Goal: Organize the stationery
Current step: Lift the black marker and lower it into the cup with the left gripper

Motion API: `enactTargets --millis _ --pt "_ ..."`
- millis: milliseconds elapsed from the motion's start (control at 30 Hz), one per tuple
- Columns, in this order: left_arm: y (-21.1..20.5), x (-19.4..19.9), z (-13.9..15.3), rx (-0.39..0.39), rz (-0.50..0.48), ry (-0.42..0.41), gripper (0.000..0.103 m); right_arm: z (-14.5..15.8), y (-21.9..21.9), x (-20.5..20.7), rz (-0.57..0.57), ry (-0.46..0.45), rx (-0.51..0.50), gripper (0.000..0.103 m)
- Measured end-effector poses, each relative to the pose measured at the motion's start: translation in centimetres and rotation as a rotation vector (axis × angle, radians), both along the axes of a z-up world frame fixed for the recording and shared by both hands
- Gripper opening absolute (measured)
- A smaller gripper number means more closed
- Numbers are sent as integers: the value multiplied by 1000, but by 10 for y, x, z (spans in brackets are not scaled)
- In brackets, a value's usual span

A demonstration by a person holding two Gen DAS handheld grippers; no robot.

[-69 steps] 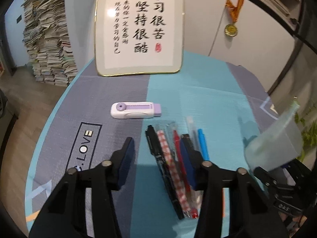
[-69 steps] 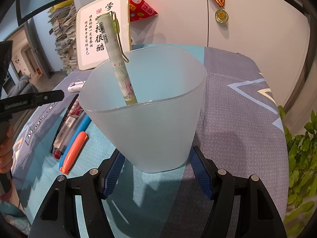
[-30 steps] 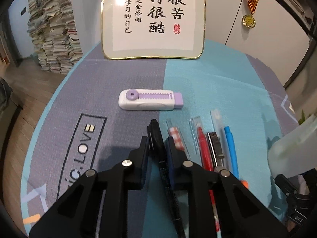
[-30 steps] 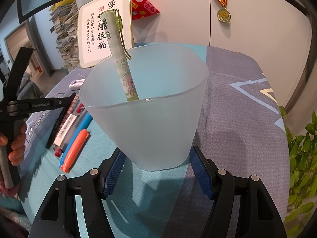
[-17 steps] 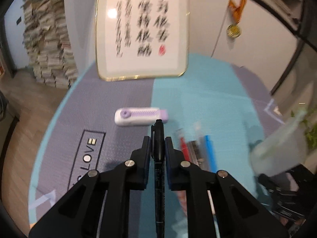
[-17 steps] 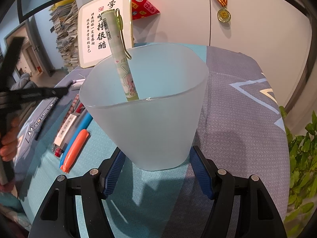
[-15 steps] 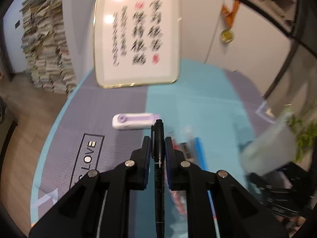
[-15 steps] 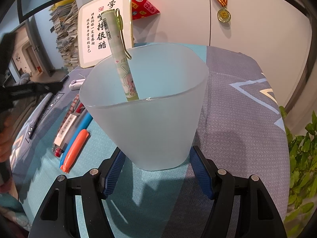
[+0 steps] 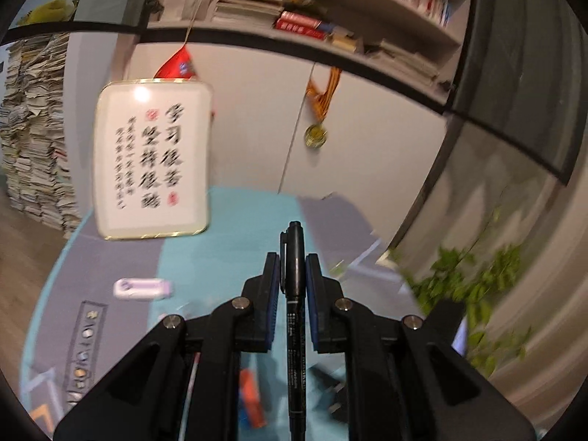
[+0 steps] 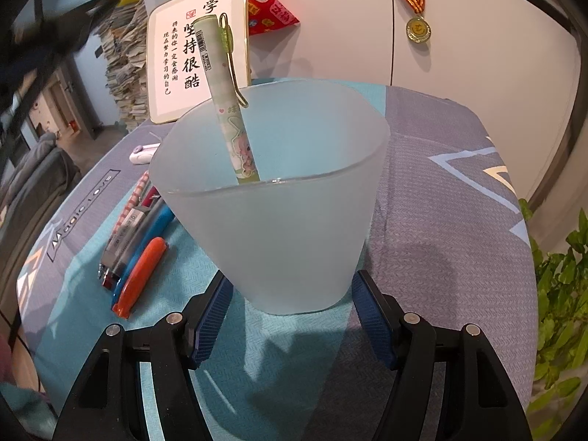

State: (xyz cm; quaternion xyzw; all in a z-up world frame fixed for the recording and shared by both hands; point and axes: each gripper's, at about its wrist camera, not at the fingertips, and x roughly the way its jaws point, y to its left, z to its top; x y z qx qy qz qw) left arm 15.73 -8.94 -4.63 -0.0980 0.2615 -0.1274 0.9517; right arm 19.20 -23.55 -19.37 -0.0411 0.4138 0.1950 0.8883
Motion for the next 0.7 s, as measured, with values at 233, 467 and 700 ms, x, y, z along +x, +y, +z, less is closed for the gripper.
enactTargets --millis 233,467,700 --pt "-34 20 4 -4 23 -39 12 0 0 0 0 -1 -1 69" --pt "-51 31 11 -8 20 -84 12 0 0 0 3 -2 -4 69" --pt "-49 49 4 -58 51 -78 12 0 0 0 3 -3 -5 69"
